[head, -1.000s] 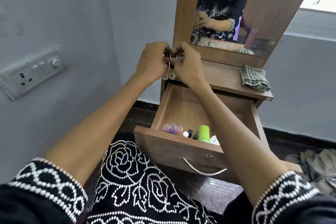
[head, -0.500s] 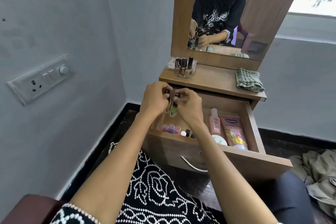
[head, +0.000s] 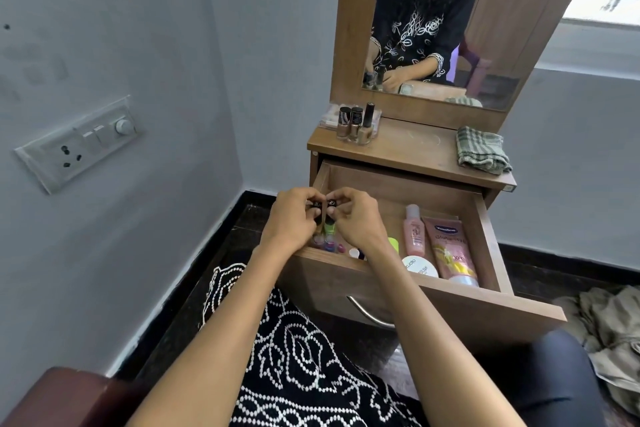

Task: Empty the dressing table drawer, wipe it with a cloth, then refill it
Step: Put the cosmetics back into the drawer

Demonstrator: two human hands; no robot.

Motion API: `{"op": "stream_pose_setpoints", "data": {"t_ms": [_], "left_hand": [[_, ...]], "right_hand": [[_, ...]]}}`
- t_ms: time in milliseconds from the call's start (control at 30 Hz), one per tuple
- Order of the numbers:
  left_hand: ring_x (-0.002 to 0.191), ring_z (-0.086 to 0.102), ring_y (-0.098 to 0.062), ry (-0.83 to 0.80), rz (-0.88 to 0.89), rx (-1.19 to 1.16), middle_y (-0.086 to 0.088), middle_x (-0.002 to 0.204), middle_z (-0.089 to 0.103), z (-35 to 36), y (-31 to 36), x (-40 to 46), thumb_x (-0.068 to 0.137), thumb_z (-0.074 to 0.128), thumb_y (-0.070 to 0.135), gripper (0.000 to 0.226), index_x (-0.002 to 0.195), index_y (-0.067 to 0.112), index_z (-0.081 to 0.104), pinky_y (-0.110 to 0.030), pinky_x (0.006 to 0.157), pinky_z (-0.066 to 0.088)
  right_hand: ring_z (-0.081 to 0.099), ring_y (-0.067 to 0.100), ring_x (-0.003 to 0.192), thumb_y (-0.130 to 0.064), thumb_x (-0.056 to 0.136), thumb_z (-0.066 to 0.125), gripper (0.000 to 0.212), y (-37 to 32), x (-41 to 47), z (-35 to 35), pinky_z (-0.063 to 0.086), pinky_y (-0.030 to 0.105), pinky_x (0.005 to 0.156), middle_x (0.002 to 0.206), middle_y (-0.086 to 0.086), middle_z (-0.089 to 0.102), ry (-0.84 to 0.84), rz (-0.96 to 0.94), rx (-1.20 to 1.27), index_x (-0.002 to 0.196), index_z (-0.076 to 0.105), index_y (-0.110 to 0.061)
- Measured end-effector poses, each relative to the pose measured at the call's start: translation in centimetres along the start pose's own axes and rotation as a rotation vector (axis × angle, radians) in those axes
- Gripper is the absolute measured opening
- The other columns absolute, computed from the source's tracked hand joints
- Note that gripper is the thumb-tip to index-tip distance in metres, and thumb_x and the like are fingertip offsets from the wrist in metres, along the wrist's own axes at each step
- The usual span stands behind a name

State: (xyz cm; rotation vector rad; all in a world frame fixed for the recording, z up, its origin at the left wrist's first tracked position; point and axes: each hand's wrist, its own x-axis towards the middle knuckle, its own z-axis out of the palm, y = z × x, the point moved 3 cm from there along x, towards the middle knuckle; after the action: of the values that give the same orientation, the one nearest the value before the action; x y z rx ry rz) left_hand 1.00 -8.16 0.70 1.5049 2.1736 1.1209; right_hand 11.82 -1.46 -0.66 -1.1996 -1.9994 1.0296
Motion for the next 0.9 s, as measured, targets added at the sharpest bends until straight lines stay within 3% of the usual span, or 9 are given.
{"op": "stream_pose_setpoints", "data": {"t_ms": [167, 333, 767, 900], "left_hand": [[0.100, 0.064, -0.016, -0.021, -0.018, 0.047, -0.003, 0.107, 0.068, 0.20, -0.35, -0.18, 0.084, 0.060, 0.001, 0.031, 0.107, 0.020, 0.068, -0.031, 0.087, 0.052], [0.097, 0.064, -0.016, -0.068, -0.030, 0.096, -0.003, 0.106, 0.068, 0.21, -0.28, -0.34, 0.083, 0.061, 0.003, 0.030, 0.106, 0.022, 0.069, -0.034, 0.084, 0.054], [0.091, 0.065, -0.021, -0.115, -0.011, 0.204, -0.005, 0.099, 0.071, 0.14, 0.27, -0.69, 0.076, 0.069, 0.004, 0.033, 0.104, 0.022, 0.072, -0.040, 0.081, 0.055], [0.094, 0.065, -0.023, -0.123, 0.010, 0.247, -0.006, 0.104, 0.069, 0.19, 0.38, -0.72, 0.082, 0.063, 0.005, 0.029, 0.107, 0.020, 0.070, -0.040, 0.082, 0.054]], "right_hand": [[0.066, 0.016, 0.083, 0.000, 0.085, 0.063, 0.023, 0.11, -0.16, 0.20, 0.047, 0.014, 0.063, 0.090, 0.002, 0.065, -0.042, 0.008, -0.026, 0.104, 0.066, -0.013], [0.066, 0.017, 0.083, -0.007, 0.083, 0.069, 0.019, 0.29, -0.25, 0.35, 0.050, 0.023, 0.071, 0.086, 0.001, 0.065, -0.070, 0.026, -0.050, 0.101, 0.066, -0.013], [0.063, 0.011, 0.075, -0.005, 0.082, 0.069, 0.019, 0.47, -0.29, 0.49, 0.051, 0.018, 0.066, 0.083, -0.001, 0.064, -0.133, 0.050, -0.052, 0.100, 0.066, -0.012], [0.061, 0.010, 0.071, -0.009, 0.080, 0.069, 0.015, 0.36, -0.35, 0.42, 0.047, 0.009, 0.053, 0.082, 0.000, 0.064, -0.120, 0.030, -0.059, 0.095, 0.067, -0.013]]}}
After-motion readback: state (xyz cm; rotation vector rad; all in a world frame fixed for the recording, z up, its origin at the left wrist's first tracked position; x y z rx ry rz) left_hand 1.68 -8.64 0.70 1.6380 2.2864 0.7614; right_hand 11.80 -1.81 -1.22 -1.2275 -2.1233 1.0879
